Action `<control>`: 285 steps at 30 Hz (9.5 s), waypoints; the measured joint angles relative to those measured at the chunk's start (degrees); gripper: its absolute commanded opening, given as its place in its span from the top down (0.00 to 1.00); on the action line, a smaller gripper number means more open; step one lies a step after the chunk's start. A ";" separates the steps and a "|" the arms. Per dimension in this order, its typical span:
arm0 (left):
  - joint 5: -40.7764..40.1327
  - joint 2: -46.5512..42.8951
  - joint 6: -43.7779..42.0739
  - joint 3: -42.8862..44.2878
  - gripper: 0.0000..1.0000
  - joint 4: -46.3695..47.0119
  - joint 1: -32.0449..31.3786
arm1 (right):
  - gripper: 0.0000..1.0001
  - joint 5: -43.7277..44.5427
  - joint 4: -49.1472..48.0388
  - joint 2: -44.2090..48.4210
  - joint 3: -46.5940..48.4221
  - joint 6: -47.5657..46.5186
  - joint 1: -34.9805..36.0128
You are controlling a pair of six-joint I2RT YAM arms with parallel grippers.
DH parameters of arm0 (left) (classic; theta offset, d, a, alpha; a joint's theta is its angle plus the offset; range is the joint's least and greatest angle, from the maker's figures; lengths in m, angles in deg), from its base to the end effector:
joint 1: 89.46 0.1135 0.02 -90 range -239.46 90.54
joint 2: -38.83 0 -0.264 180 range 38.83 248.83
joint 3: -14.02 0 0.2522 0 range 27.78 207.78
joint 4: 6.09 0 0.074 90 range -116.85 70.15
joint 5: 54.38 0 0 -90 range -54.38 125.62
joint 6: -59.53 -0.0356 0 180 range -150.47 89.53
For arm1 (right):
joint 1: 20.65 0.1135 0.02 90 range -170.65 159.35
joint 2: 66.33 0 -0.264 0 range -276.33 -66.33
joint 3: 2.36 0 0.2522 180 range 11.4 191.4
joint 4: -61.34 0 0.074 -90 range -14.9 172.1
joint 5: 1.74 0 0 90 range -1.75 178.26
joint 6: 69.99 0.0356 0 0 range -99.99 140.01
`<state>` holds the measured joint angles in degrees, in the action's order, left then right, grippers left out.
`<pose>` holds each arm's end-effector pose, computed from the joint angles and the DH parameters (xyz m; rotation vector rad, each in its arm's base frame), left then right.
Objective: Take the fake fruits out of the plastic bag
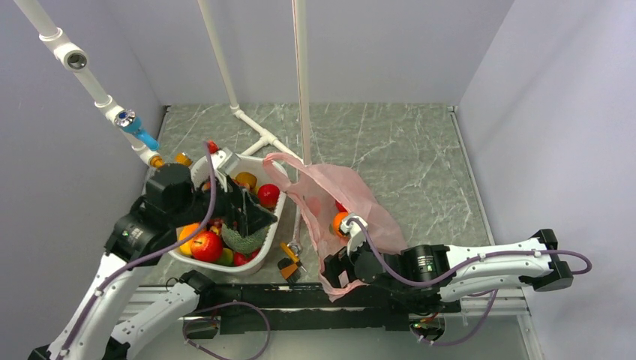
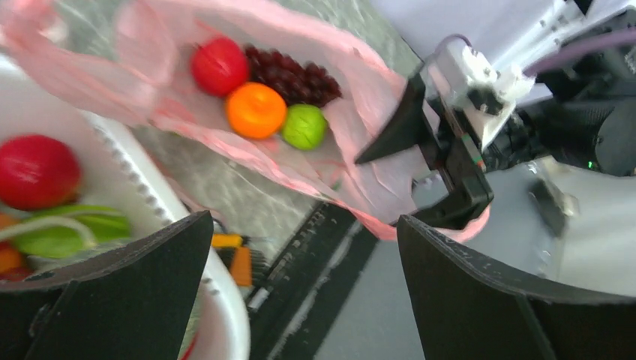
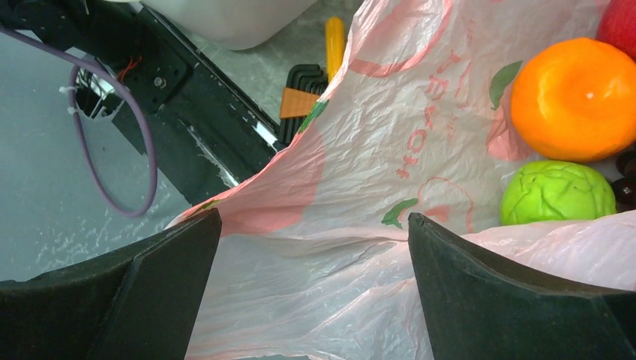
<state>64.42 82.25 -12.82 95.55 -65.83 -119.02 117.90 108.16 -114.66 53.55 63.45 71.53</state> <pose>0.0998 -0.0763 0.4118 0.5576 1.9645 -1.0204 0.0109 0.1763 0.2776 -0.6683 2.1568 0.7603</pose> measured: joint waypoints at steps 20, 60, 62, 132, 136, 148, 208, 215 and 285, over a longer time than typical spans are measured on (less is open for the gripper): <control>-22.95 16.83 14.40 -17.09 0.36 27.74 -30.86 | 0.79 0.35 -2.80 1.42 -2.45 4.72 0.00; -39.36 61.68 12.39 -1.86 0.37 41.79 -33.24 | 0.87 0.13 2.58 9.97 -10.03 13.18 0.02; -39.15 62.12 11.56 -0.96 0.46 41.22 -33.03 | 0.87 0.15 3.02 10.10 -10.03 13.40 0.02; -45.27 17.29 1.07 -9.03 0.01 3.39 -5.20 | 0.87 6.49 5.05 6.69 -8.55 14.80 0.02; -41.64 13.07 1.18 -8.11 0.01 1.79 -5.07 | 0.87 6.47 5.05 6.03 -8.52 14.67 0.02; -11.52 3.10 10.75 -18.91 0.01 19.63 -6.75 | 0.73 3.74 7.98 6.12 -8.35 16.20 0.02; -23.02 45.55 19.12 -16.94 0.27 44.65 -40.76 | 0.94 3.43 34.38 -8.79 4.26 30.10 0.13; -24.57 46.86 19.04 -16.24 0.31 46.18 -41.79 | 1.00 4.42 34.99 9.77 2.73 30.14 0.17; -56.24 2.47 6.19 6.71 0.73 -1.64 -41.70 | 1.00 8.07 19.96 3.78 0.07 20.39 0.15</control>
<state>8.18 84.72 -6.64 102.26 -67.47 -160.72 125.97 128.12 -110.88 53.62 83.84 71.69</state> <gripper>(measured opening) 0.638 0.007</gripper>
